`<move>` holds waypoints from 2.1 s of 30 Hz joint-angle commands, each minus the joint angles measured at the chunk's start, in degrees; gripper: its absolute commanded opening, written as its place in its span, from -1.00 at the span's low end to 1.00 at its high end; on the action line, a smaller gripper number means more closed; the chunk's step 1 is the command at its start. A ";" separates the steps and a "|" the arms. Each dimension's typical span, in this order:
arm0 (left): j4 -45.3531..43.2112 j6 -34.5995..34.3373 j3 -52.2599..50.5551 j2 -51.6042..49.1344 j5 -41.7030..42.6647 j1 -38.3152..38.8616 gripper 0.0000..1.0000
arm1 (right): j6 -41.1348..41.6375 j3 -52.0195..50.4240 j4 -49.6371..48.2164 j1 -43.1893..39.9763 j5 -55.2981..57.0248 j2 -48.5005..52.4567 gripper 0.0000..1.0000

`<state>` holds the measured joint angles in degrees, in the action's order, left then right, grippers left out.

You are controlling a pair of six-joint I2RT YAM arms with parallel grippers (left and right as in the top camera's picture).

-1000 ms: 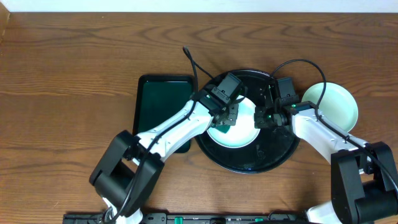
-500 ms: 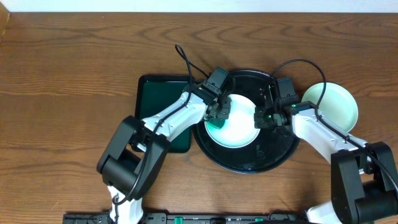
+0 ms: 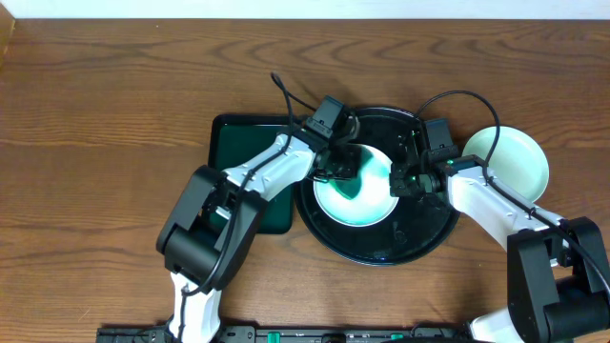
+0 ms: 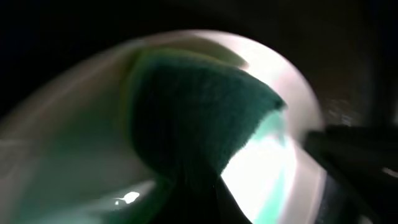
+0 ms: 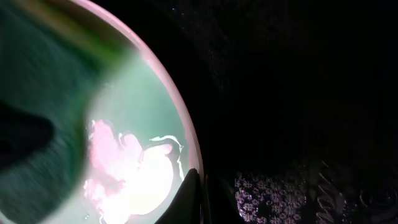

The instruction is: Clean dirty plates on tray and stack at the side

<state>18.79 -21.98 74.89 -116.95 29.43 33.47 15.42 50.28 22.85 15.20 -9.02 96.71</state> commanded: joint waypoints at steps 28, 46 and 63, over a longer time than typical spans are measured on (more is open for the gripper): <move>4.26 10.27 -1.73 6.93 -21.53 1.97 -0.86 | -0.90 -0.37 -0.39 1.42 -3.69 0.07 -0.97; -1.40 9.73 -1.68 0.50 10.38 0.24 -0.86 | -0.90 -0.37 -0.39 1.42 -3.69 0.07 -0.98; 3.37 8.00 -1.40 10.21 -15.69 0.24 -0.85 | -0.87 -0.37 -0.37 1.42 -3.72 0.07 -0.97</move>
<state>20.86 -13.39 73.69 -106.72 24.67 33.85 15.42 50.22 22.81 15.20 -9.02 96.68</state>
